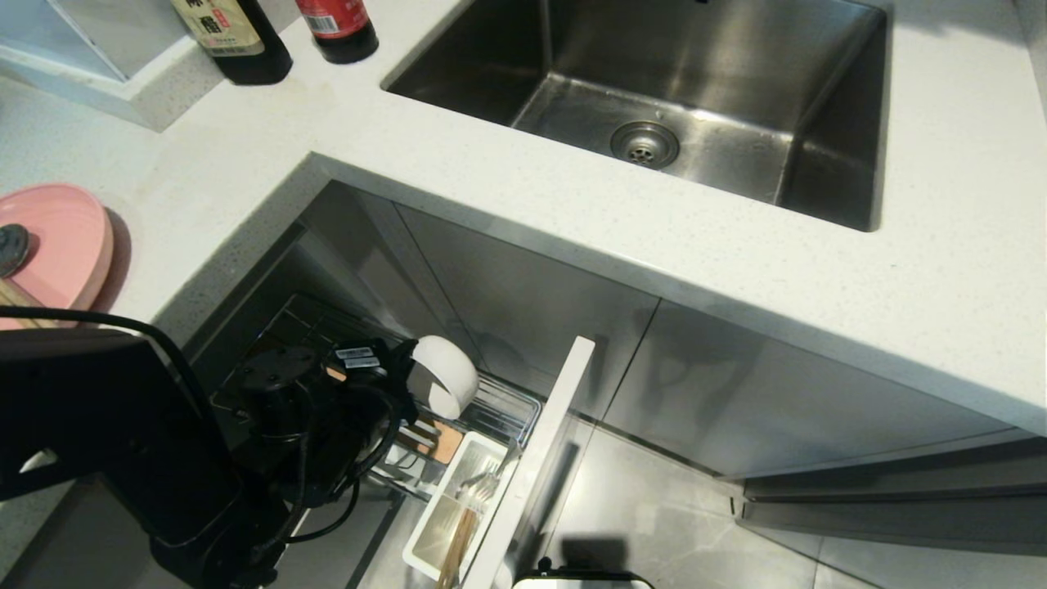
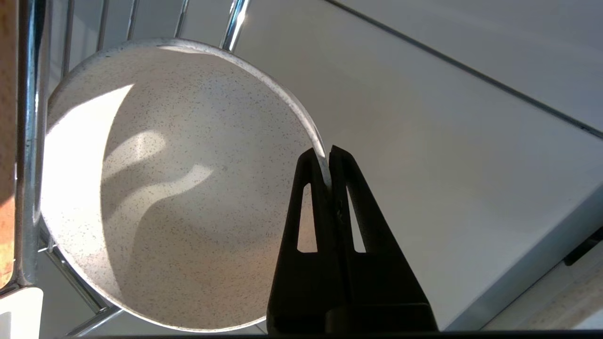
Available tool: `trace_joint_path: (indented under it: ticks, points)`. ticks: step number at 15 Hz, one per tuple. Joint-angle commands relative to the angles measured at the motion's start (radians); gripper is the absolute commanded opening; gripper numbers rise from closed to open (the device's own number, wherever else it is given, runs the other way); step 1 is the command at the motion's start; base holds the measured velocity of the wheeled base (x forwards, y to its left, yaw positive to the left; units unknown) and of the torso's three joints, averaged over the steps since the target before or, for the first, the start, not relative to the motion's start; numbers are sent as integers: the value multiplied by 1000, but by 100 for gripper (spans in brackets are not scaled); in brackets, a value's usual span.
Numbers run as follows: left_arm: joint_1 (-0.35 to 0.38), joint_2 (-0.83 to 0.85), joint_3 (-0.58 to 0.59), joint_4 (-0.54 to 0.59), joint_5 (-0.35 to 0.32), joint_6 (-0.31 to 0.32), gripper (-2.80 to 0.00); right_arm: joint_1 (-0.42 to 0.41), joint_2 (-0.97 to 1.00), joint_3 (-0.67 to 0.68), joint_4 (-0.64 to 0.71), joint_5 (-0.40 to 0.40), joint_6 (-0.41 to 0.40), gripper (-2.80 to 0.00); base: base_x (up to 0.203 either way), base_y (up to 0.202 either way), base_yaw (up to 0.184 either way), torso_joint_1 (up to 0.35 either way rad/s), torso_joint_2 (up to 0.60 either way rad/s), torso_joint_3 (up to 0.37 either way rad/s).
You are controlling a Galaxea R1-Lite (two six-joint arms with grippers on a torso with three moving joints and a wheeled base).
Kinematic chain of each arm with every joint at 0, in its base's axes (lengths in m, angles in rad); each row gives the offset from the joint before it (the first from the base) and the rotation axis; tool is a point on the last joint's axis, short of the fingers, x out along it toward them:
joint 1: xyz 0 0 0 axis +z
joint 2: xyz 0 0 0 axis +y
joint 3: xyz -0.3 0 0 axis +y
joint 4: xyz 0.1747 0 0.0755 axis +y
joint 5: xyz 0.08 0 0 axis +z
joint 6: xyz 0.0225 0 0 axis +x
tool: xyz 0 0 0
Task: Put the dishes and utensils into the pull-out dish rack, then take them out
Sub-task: Pick up the bowl and place it in the cupboard
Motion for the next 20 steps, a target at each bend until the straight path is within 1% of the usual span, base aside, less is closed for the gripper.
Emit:
trace_joint_path:
  ticks: [1,7,8,12,14,17,20]
  points:
    - [0,6,0,-9,1,-10,-280,0,0,2,0,0,0,-280,0,0,0,0,0,0]
    - [0,4,2,-9,1,-10,-280,0,0,2,0,0,0,-280,0,0,0,0,0,0]
    - [0,4,2,-9,0,-10,0,0,0,2,0,0,0,-280,0,0,0,0,0,0]
    - [-2,-21,31,-9,-5,-6,0,0,0,2,0,0,0,-280,0,0,0,0,0,0]
    - [-19,-49,70,-9,-7,0,0,0,0,2,0,0,0,-280,0,0,0,0,0,0]
    - [-42,-89,164,-9,-5,51,0,0,0,2,0,0,0,-280,0,0,0,0,0,0]
    - [-41,-215,200,-9,7,76,0,0,0,2,0,0,0,-280,0,0,0,0,0,0]
